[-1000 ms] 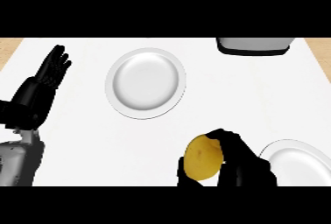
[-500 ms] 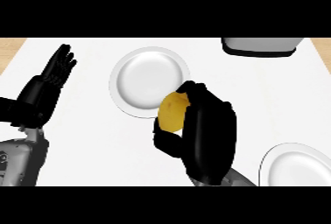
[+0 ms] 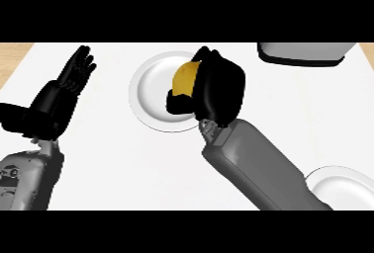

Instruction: Pick the lemon from the plate and place it in the plate

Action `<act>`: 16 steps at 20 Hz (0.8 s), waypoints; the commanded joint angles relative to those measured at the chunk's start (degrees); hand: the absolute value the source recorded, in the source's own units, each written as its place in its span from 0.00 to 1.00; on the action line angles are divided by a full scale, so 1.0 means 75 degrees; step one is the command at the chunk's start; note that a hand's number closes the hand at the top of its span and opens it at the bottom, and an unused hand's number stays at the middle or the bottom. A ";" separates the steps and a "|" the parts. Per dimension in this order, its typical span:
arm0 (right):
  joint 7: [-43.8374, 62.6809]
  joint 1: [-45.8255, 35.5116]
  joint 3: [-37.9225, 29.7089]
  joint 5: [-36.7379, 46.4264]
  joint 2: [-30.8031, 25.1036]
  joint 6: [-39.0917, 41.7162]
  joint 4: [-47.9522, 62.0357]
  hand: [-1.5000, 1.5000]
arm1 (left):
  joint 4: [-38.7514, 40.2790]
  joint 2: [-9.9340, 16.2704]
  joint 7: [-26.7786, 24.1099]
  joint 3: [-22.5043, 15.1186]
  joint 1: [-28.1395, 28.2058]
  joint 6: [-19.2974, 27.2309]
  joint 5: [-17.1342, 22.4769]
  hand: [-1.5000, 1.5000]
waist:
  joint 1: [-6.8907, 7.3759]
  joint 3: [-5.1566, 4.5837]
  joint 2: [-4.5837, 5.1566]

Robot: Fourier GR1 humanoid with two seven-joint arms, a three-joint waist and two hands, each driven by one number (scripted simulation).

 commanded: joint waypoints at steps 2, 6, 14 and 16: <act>0.0823 -0.1017 -0.0337 -0.0542 0.0068 -0.1256 0.2109 1.00 | -0.0128 -0.0150 0.0134 -0.0249 0.0004 0.0098 -0.0201 0.50 | 0.0095 0.0002 0.0008; 0.0529 -0.1593 -0.0328 -0.0996 0.0068 -0.1878 0.3419 1.00 | 0.0204 -0.0112 -0.0154 -0.0072 -0.0111 0.0014 -0.0116 0.50 | 0.0157 -0.0002 0.0055; -0.0408 -0.1843 -0.1103 -0.2019 0.0069 -0.3349 0.5179 0.00 | 0.0206 -0.0126 0.0005 -0.0071 -0.0469 -0.0040 -0.0048 0.50 | 0.0429 0.0007 0.0178; -0.0844 -0.1875 -0.1060 -0.2551 0.0069 -0.3665 0.5388 0.00 | 0.0223 -0.0099 -0.0123 -0.0118 -0.0365 -0.0193 -0.0012 0.50 | 0.0529 0.0009 0.0188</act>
